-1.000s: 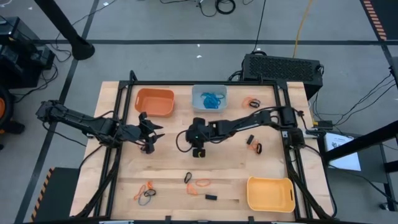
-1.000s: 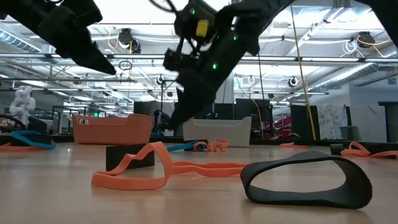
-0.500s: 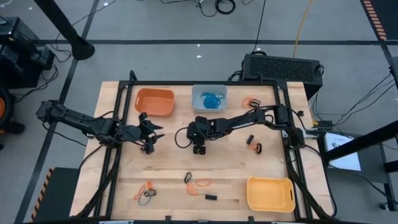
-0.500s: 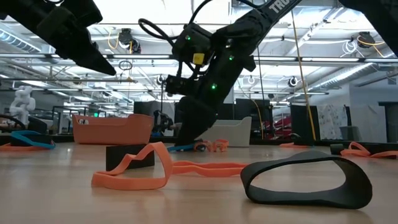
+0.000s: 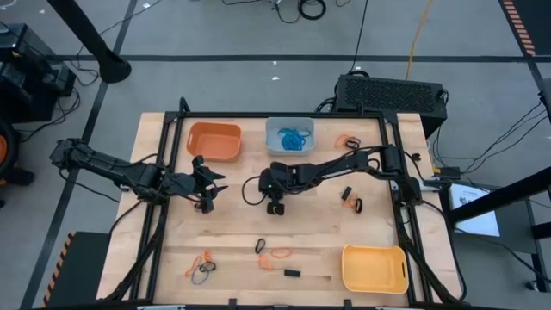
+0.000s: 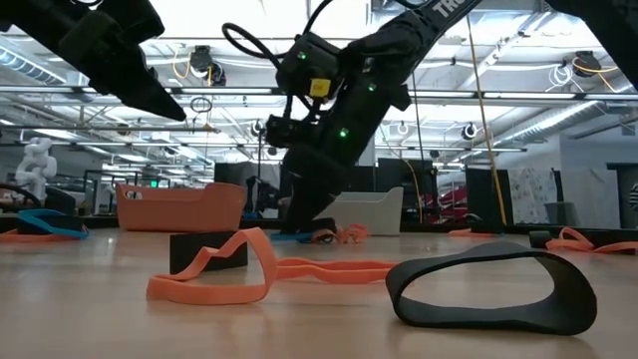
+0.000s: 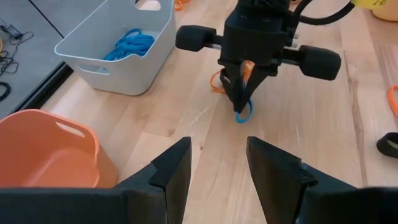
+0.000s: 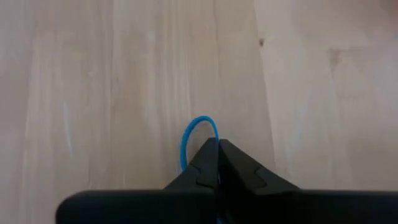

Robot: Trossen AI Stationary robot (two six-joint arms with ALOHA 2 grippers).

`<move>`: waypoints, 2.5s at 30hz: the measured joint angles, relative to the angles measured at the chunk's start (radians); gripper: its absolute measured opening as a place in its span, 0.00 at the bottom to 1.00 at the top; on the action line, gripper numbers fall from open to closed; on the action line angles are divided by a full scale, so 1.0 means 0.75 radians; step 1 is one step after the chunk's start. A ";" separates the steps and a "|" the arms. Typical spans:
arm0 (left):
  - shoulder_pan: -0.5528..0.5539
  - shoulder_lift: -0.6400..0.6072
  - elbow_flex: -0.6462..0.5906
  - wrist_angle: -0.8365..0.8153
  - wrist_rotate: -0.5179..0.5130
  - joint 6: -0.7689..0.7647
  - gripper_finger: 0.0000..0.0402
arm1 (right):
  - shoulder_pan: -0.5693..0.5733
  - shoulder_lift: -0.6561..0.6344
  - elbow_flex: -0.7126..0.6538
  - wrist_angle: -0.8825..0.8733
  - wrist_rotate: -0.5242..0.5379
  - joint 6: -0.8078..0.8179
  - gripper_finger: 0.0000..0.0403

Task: Sort rubber bands into baskets
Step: Put the blue rubberband into the gray bin

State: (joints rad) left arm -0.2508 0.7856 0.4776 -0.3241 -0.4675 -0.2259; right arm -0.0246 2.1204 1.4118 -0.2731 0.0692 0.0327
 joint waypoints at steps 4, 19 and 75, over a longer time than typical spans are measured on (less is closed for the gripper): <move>0.000 0.000 0.000 -0.003 0.000 0.000 0.41 | 0.000 0.000 0.084 -0.096 0.004 0.011 0.00; 0.000 0.000 0.000 -0.037 0.000 -0.001 0.41 | -0.016 -0.005 0.457 -0.772 0.210 -0.004 0.00; 0.001 -0.001 0.000 -0.138 0.039 0.000 0.41 | -0.829 -0.128 0.605 -1.416 0.163 -0.010 0.29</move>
State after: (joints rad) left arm -0.2501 0.7853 0.4774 -0.4276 -0.4381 -0.2258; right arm -0.6463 2.0242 1.8653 -1.3352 0.1911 0.0255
